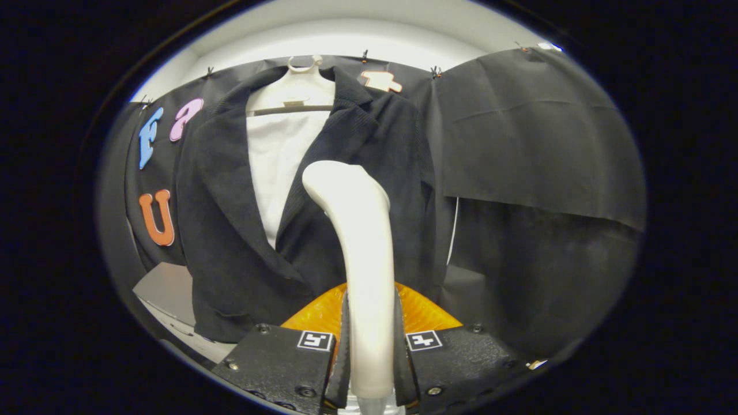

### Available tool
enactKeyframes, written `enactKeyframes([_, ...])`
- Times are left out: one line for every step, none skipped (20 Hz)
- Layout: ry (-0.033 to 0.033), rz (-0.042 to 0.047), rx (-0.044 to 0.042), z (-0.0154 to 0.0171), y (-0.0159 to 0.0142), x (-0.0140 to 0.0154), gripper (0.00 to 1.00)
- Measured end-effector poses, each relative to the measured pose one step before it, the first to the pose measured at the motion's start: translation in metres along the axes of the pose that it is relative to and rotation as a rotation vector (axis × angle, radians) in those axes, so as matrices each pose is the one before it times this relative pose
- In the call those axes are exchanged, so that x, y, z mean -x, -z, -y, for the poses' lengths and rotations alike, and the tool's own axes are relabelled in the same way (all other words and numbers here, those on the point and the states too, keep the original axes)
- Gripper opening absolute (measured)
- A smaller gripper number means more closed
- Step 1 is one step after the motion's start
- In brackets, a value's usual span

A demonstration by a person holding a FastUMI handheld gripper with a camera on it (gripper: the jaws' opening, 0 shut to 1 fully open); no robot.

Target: Iron the clothes twice with a garment steamer, once on the left side and once on the right side.

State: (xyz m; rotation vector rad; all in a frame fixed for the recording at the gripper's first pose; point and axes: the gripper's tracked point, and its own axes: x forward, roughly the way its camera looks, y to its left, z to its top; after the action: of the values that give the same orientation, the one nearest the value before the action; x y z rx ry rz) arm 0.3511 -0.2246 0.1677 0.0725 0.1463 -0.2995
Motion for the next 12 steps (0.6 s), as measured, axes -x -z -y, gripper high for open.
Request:
enactKeyframes([0.00111, -0.001, 0.00774, -0.00137, 0.00216, -0.00145, 0.33])
enactKeyframes([0.00216, -0.00102, 0.00792, -0.00018, 0.00235, -0.00119, 0.33])
enactKeyframes([0.00218, -0.00382, 0.00752, -0.00023, 0.00359, -0.00177, 0.33])
enactKeyframes([0.00108, -0.00511, 0.00848, -0.00053, 0.00344, -0.00213, 0.33])
enactKeyframes([0.00026, -0.00466, 0.00779, -0.00053, 0.00313, -0.00319, 0.33])
enactKeyframes([-0.00122, -0.00706, 0.00265, -0.00105, 0.00315, -0.00203, 0.33])
enactKeyframes([0.00003, -0.0073, 0.00369, -0.00079, 0.00262, -0.00112, 0.33])
enactKeyframes([0.00098, -0.00373, 0.00494, -0.00057, 0.00338, -0.00137, 0.33])
enactKeyframes([0.00201, -0.00468, 0.00719, -0.00097, 0.00306, -0.00192, 0.33])
enactKeyframes([0.00051, -0.00307, 0.00208, -0.00095, 0.00314, -0.00225, 0.33])
enactKeyframes([-0.00005, -0.0052, 0.00326, -0.00073, 0.00401, 0.0003, 0.33])
enactKeyframes([0.00105, -0.00379, 0.00386, 0.00037, 0.00565, 0.00336, 0.33])
